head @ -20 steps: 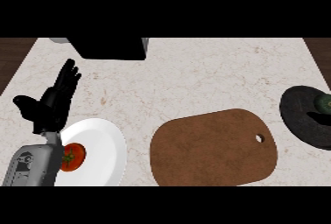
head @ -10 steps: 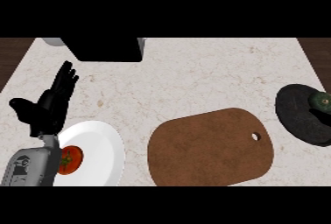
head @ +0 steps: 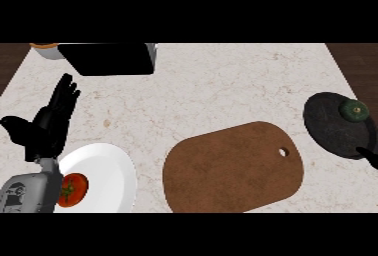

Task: Pick the squash from the cutting board and place it in the pan

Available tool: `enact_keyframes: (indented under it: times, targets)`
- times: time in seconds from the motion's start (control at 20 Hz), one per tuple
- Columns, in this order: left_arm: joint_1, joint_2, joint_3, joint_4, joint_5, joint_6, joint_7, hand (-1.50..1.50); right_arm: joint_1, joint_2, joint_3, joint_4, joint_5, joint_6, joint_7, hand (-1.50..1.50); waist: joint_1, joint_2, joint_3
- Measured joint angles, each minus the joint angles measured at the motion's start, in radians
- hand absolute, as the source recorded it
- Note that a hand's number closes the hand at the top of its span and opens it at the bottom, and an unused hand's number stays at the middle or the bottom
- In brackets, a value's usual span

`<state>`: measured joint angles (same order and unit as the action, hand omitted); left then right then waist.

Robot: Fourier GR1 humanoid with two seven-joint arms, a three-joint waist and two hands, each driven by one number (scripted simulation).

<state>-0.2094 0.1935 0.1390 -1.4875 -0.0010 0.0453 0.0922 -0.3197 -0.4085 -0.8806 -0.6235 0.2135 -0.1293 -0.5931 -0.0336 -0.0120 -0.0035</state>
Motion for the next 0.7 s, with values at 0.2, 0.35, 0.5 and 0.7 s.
enact_keyframes:
  times: [0.2,0.35,0.5,0.7]
  targets:
    - [0.014,0.000,0.005,0.001,-0.003,0.005,-0.002,0.00,0.131,0.064,0.008,-0.191,-0.048,0.094,0.011,-1.50,-0.015,-0.004,-0.002]
    - [0.012,-0.002,0.004,-0.001,-0.007,0.011,0.002,0.00,0.232,0.127,0.018,-0.372,-0.075,0.137,0.060,-1.50,-0.018,-0.004,-0.003]
    - [0.016,-0.002,0.008,-0.006,-0.002,0.009,-0.003,0.00,0.354,0.225,0.036,-0.565,-0.094,0.166,0.094,-1.50,-0.016,-0.002,-0.003]
    - [0.010,-0.010,-0.004,-0.018,-0.005,0.010,0.009,0.00,0.517,0.331,0.086,-0.844,-0.110,0.184,0.196,-1.50,-0.005,0.003,-0.002]
